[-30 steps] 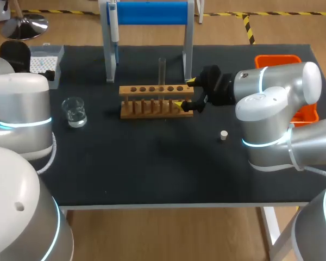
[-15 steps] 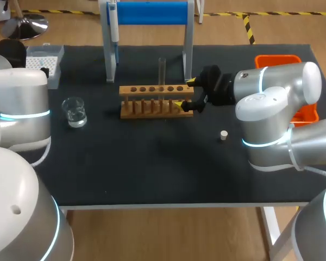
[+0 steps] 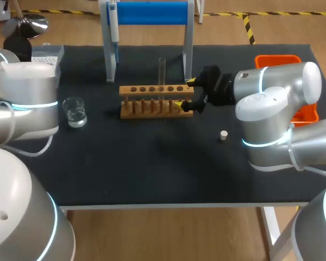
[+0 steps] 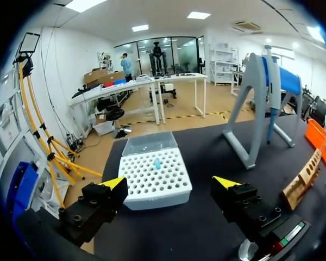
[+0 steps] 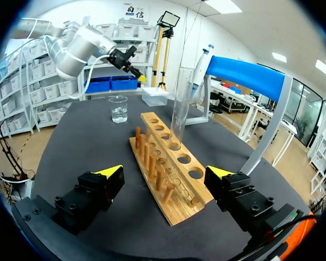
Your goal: Invert the test tube, pick up the pipette, mount the tip to pipette, aspirate from beaker and dispense into the tube, eject the tip, return the pipette, and cap with the stopper.
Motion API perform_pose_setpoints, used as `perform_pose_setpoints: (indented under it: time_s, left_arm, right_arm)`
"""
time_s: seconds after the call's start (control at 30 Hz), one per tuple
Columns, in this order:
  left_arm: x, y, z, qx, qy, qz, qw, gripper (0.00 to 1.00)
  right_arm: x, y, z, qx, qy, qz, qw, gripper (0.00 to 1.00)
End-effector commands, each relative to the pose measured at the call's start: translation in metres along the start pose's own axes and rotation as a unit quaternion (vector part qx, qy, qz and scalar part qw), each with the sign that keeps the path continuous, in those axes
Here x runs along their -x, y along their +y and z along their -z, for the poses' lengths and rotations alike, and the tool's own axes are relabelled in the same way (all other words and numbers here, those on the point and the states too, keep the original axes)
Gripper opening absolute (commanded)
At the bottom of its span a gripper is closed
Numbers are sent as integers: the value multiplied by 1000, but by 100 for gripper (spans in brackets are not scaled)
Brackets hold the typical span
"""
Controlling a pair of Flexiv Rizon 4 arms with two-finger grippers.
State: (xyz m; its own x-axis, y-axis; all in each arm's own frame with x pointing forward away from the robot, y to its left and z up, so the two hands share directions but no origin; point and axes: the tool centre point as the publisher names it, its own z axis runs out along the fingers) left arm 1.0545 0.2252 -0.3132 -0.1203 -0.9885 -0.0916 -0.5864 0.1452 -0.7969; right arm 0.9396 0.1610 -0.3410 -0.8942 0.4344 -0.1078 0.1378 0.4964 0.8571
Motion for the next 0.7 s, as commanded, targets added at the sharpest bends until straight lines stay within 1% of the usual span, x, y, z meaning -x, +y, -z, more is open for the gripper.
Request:
perform_pose_setpoints:
  time_s: [0.03, 0.23, 0.33, 0.37, 0.43, 0.47, 0.5, 0.53, 0.57, 0.6, 0.63, 0.67, 0.7]
  left_arm:
    - [2, -2, -23, -3, -5, 4, 1000, 100]
    - [5, -4, -35, -6, -5, 7, 1000, 100]
    - [6, -6, -41, -8, -4, 8, 1000, 91]
    - [7, -7, -42, -8, -4, 9, 1000, 80]
    - [8, -9, -45, -10, -4, 10, 1000, 80]
    - [9, -9, -46, -10, -4, 11, 1000, 76]
    - [9, -9, -47, -11, -4, 11, 1000, 69]
    - [10, -10, -49, -11, -4, 12, 1000, 69]
    - [10, -10, -50, -11, -4, 13, 1000, 65]
    - [11, -10, -51, -11, -4, 13, 1000, 66]
    - [12, -9, -53, -11, -5, 15, 1000, 70]
    - [13, -9, -54, -11, -5, 16, 1000, 69]
    - [13, -9, -54, -11, -5, 17, 1000, 65]
  right_arm:
    - [0, 0, 1, 0, 1, 0, 1000, 100]
    - [0, 0, 1, 0, 1, 0, 1000, 100]
    - [0, 0, 1, 0, 1, 0, 1000, 100]
    - [0, 0, 1, 0, 1, 0, 1000, 100]
    - [0, 0, 1, 0, 1, 0, 1000, 100]
    - [0, 0, 1, 0, 1, 0, 1000, 100]
    - [0, 0, 1, 0, 1, 0, 1000, 100]
    - [0, 0, 1, 0, 1, 0, 1000, 100]
    - [0, 0, 1, 0, 1, 0, 1000, 100]
    - [0, 0, 1, 0, 1, 0, 1000, 100]
    - [0, 0, 1, 0, 1, 0, 1000, 100]
    - [0, 0, 1, 0, 1, 0, 1000, 100]
    - [0, 0, 1, 0, 1, 0, 1000, 100]
